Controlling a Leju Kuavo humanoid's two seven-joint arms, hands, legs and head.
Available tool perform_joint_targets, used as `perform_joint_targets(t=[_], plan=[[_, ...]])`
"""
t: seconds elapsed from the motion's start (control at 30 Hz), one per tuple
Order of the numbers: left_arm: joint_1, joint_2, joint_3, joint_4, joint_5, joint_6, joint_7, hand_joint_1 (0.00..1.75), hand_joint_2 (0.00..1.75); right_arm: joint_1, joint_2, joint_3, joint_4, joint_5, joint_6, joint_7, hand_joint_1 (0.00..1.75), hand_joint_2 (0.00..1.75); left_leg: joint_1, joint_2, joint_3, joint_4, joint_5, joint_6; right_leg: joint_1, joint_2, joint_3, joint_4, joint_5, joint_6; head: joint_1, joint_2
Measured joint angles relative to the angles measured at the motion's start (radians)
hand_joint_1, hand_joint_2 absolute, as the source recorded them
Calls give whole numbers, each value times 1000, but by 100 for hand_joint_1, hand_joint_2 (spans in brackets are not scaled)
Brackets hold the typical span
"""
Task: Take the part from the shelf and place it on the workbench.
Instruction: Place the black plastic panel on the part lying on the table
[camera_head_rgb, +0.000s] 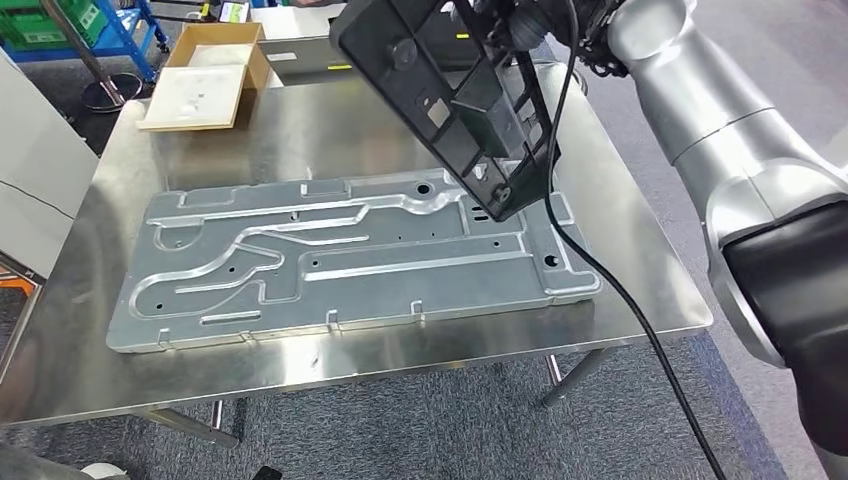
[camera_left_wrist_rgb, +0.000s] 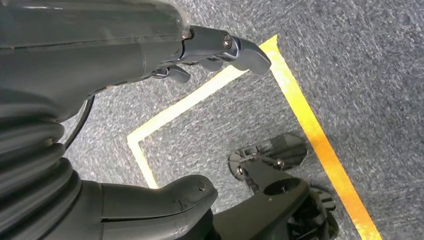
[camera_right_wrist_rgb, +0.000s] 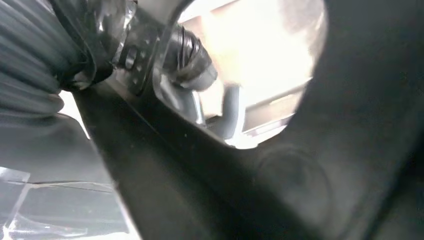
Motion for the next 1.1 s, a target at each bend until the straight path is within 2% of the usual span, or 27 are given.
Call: perform_joint_targets(t=[0.03,0.07,0.13,0.17,0.2,0.27,0.3,0.4,0.43,0.5,0.57,0.6,0.63,0.67,0.73,0.77,0.8,0.87,0.93,0.97,1.0,1.07,1.1], plan=[[0,0,0,0,-2,4,0,0,175,0,0,2,0,-1,-3,-1,0,0,0,1,-3,8,-7,-2,-1,0,1,-1,0,-2,0,0],[0,0,0,0,-6,11,0,0,175,-2,0,6,0,-4,-8,-2,0,0,2,1,-15,39,-25,-5,-1,-1,3,-3,0,-5,0,0],[0,1,2,0,-1,10,2,0,175,-3,1,38,3,-15,-30,-7,0,0,5,3,-80,173,-71,-15,-1,0,6,-2,-3,-11,0,0],[-1,1,3,0,6,4,2,0,175,-3,1,55,4,-21,-40,-11,0,0,7,3,-96,202,-70,-18,-1,1,7,1,-6,-12,0,0],[-1,1,5,0,14,-4,2,0,175,-2,1,70,6,-25,-49,-14,0,0,8,3,-90,182,-45,-18,-1,2,9,4,-10,-10,0,0],[-2,1,10,0,19,-9,0,0,175,-4,1,82,8,-30,-58,-19,0,0,6,3,-27,52,7,-12,2,3,11,7,-15,-3,0,0],[-2,1,12,0,21,-11,-1,0,175,-4,1,88,9,-31,-62,-21,0,0,5,2,-10,16,16,-9,4,3,11,8,-15,2,0,0],[-3,0,18,0,22,-12,-2,0,175,-3,0,101,13,-32,-69,-22,0,0,4,2,-5,-1,16,5,6,3,9,5,-15,16,0,0],[-3,0,20,0,22,-12,-2,0,175,-4,0,105,14,-32,-70,-22,0,0,6,2,-3,-5,18,12,5,2,6,13,-22,20,0,0],[-4,0,23,0,22,-12,-2,0,175,-6,-2,111,16,-32,-73,-24,0,0,9,4,0,-13,22,25,2,1,-23,82,-66,27,0,0],[-6,0,25,0,22,-12,-2,0,175,-5,-3,116,19,-32,-76,-25,0,0,7,5,0,-12,22,31,1,1,-86,216,-128,31,0,0],[-6,0,25,0,22,-11,-2,0,175,-3,-3,119,21,-32,-78,-26,0,0,7,4,1,-11,21,32,0,1,-113,270,-143,33,0,0],[-5,0,25,0,22,-11,-2,0,175,-2,-4,122,23,-32,-80,-27,0,0,6,4,1,-9,20,33,0,1,-126,291,-140,32,0,0],[-5,0,25,0,21,-11,-2,0,175,0,-5,124,25,-32,-81,-28,0,0,6,4,1,-7,18,33,0,1,-118,269,-116,31,0,0],[-4,-1,26,0,21,-11,-2,0,175,-1,-6,128,27,-32,-85,-31,0,0,4,3,3,-3,14,30,1,1,-58,137,-44,23,0,0],[-5,-2,26,0,20,-11,-2,0,175,-2,-6,129,27,-32,-86,-33,0,0,2,2,3,-1,13,27,4,0,-28,72,-20,18,0,0],[-5,-2,26,0,20,-11,-2,0,175,-3,-6,130,27,-32,-87,-35,0,0,1,2,1,0,12,23,7,0,-10,31,-7,14,0,0],[-5,-3,26,0,20,-11,-2,0,175,-4,-6,132,27,-32,-88,-37,0,0,-1,2,-1,0,12,14,12,1,-2,9,-6,10,0,0],[-5,-3,26,0,20,-10,-2,0,175,-4,-6,134,28,-32,-90,-37,0,0,-2,2,-3,3,6,5,6,0,1,2,-3,2,0,0],[-4,-2,26,0,20,-9,-2,0,175,-4,-7,135,28,-32,-92,-37,0,0,-2,2,-10,22,-9,0,2,-1,4,-2,0,-3,0,0],[-4,-2,26,0,20,-9,-2,0,175,-5,-7,135,28,-32,-96,-38,0,0,-2,3,-27,62,-34,-4,-2,-2,7,-7,2,-8,0,0],[-4,-2,26,0,20,-8,-3,0,175,-4,-6,140,29,-33,-106,-40,0,0,3,3,-84,193,-97,-13,-2,-2,8,-8,2,-12,0,0],[-4,-2,26,0,20,-8,-4,0,175,-3,-6,143,31,-34,-111,-42,0,0,5,3,-113,252,-117,-16,-2,-2,8,-7,1,-12,0,0]])
